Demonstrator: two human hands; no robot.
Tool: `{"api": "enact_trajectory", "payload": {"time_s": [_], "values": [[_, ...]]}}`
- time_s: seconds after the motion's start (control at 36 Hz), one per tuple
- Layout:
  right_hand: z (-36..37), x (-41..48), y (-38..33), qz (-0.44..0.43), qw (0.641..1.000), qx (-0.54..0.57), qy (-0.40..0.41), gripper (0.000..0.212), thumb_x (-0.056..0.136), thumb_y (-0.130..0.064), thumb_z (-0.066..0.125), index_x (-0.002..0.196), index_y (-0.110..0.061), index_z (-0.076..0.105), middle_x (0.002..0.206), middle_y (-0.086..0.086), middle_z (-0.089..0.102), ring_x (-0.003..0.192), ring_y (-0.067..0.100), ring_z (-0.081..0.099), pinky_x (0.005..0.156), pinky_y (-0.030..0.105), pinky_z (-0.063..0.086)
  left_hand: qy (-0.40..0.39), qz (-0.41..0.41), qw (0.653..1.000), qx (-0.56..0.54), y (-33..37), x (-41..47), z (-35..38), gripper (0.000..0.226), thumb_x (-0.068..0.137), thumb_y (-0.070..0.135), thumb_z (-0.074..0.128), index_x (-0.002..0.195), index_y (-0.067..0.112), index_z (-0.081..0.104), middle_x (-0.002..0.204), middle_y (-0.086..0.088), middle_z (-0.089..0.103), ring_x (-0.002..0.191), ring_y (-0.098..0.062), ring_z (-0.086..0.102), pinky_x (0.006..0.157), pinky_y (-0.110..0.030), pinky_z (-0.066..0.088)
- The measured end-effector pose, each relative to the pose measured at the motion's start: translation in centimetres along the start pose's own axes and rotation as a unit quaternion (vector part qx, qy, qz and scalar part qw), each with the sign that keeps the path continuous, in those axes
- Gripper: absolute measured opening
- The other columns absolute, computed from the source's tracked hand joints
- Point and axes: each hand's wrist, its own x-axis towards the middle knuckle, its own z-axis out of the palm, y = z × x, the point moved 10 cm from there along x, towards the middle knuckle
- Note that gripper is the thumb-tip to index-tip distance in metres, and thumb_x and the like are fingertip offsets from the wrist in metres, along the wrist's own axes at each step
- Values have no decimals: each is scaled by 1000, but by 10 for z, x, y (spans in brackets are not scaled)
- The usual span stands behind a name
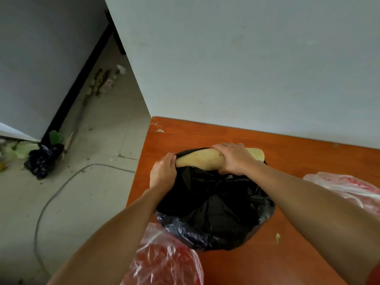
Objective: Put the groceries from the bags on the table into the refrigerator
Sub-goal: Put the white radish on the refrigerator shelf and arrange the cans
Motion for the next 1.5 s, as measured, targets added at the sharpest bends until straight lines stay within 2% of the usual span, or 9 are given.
{"api": "enact_trajectory", "payload": {"time_s": [0.25, 0.44, 0.61, 0.81, 0.97, 1.08, 1.28, 1.42, 1.5], "values": [[-26, -32, 15, 42, 989, 112, 87, 91, 67, -43, 79, 146, -26, 37, 147, -1, 45, 133, 23, 43, 108, 41, 34, -5, 17, 986, 164, -3, 21, -7, 17, 98, 16, 39, 82, 15, 45, 77, -3, 57, 63, -28, 56, 57, -37, 45], [-108, -85, 32, 100, 936, 205, 268, 78, 69, -40, 82, 135, -23, 43, 124, 2, 57, 108, 23, 57, 87, 38, 49, -63, 36, 967, 246, 16, 21, -9, 17, 99, 15, 38, 107, 14, 53, 103, -8, 61, 85, -31, 62, 66, -38, 44], [-156, -136, 43, 103, 926, 150, 330, 80, 69, -38, 81, 137, -21, 43, 122, 5, 54, 109, 24, 54, 87, 40, 47, -40, 113, 940, 318, 76, 19, -32, 36, 101, 36, 35, 127, 16, 51, 127, -9, 52, 117, -28, 47, 96, -43, 38], [-154, -229, 59, 148, 928, 57, 337, 83, 67, -47, 74, 139, -24, 39, 118, 3, 55, 105, 23, 55, 76, 38, 49, -13, 252, 906, 341, 197, -19, -39, 38, 102, 36, 33, 130, 17, 49, 126, -5, 53, 114, -24, 49, 97, -40, 39], [-136, -358, 81, 206, 905, 29, 371, 85, 65, -50, 76, 137, -22, 41, 117, 0, 59, 98, 23, 62, 69, 34, 48, -21, 357, 871, 338, 297, -104, 3, 37, 103, 34, 32, 130, 16, 49, 126, -5, 52, 114, -25, 49, 98, -41, 39], [-110, -471, 98, 261, 887, 22, 380, 87, 64, -58, 72, 138, -23, 43, 121, -1, 60, 103, 23, 62, 73, 35, 49, -39, 426, 846, 317, 356, -192, 53, 39, 102, 35, 34, 131, 15, 50, 128, -7, 53, 117, -26, 49, 99, -41, 39], [-44, -674, 129, 385, 846, 7, 369, 87, 61, -60, 69, 137, -29, 41, 118, -4, 59, 102, 22, 61, 70, 39, 53, -87, 548, 779, 292, 457, -351, 148, 43, 101, 39, 34, 138, 23, 47, 141, -1, 49, 128, -22, 46, 103, -40, 41], [1, -807, 154, 493, 790, 20, 365, 90, 60, -56, 74, 139, -31, 38, 123, -4, 55, 102, 23, 60, 74, 37, 50, -102, 642, 730, 212, 534, -463, 196, 33, 97, 37, 46, 121, 19, 60, 119, -1, 63, 107, -20, 59, 91, -37, 49], [28, -877, 165, 541, 753, 27, 374, 88, 62, -57, 75, 138, -29, 40, 122, -2, 56, 100, 25, 61, 74, 39, 50, -119, 686, 697, 171, 579, -527, 228, 30, 95, 35, 51, 117, 18, 62, 109, -1, 63, 97, -19, 59, 82, -35, 45]]}}
